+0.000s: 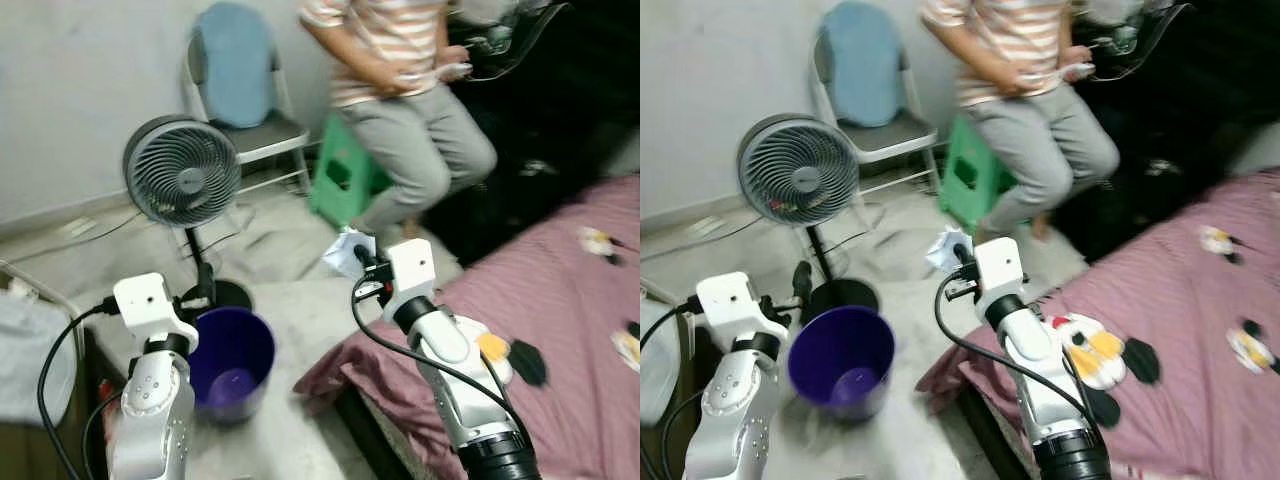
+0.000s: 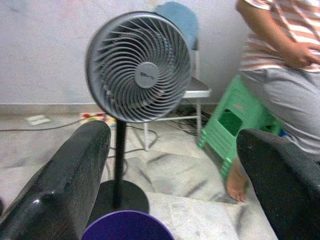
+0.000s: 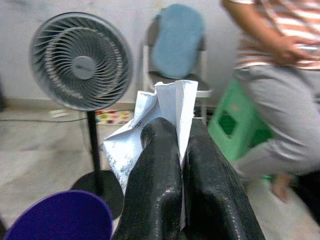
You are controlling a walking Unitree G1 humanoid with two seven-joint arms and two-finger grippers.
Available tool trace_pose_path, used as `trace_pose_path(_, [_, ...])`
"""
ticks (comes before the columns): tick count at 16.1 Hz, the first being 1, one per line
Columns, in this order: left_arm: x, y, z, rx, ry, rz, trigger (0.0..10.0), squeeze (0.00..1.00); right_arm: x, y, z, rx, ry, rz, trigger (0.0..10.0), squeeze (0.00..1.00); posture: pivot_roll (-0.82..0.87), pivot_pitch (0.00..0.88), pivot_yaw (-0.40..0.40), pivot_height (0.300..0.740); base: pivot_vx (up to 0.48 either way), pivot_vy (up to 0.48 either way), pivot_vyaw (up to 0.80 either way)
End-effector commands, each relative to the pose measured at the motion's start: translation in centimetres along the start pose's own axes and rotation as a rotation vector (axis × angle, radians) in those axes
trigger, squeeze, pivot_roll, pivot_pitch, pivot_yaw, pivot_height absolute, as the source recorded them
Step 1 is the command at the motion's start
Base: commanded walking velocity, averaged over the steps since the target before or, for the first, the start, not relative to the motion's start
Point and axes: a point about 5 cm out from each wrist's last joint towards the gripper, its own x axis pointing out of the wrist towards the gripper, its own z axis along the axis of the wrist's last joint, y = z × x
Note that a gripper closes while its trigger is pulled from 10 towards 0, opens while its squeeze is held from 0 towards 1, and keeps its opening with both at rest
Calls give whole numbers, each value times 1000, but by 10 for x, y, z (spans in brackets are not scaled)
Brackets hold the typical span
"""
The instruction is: Clean up the room
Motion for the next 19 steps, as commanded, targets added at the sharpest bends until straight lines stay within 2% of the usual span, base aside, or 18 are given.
trace_pose_path(1, [1, 5, 0, 10, 7, 15, 10000, 0, 4, 6, 1, 11, -6, 22, 10000, 0, 13, 20, -52, 740, 0, 0, 0])
trace_pose_path(9, [1, 4, 0, 20, 0, 8, 10000, 0, 3, 8, 1, 7, -8, 30, 10000, 0, 13, 19, -52, 740, 0, 0, 0])
trace_pose_path(15, [0, 0, 2, 1, -15, -43, 10000, 0, 3, 8, 0, 10, -9, 33, 10000, 0, 13, 19, -52, 740, 0, 0, 655])
trace_pose_path(19, [-1, -1, 3, -3, -19, -60, 10000, 0, 3, 8, 0, 14, -8, 32, 10000, 0, 12, 22, -49, 740, 193, 0, 0])
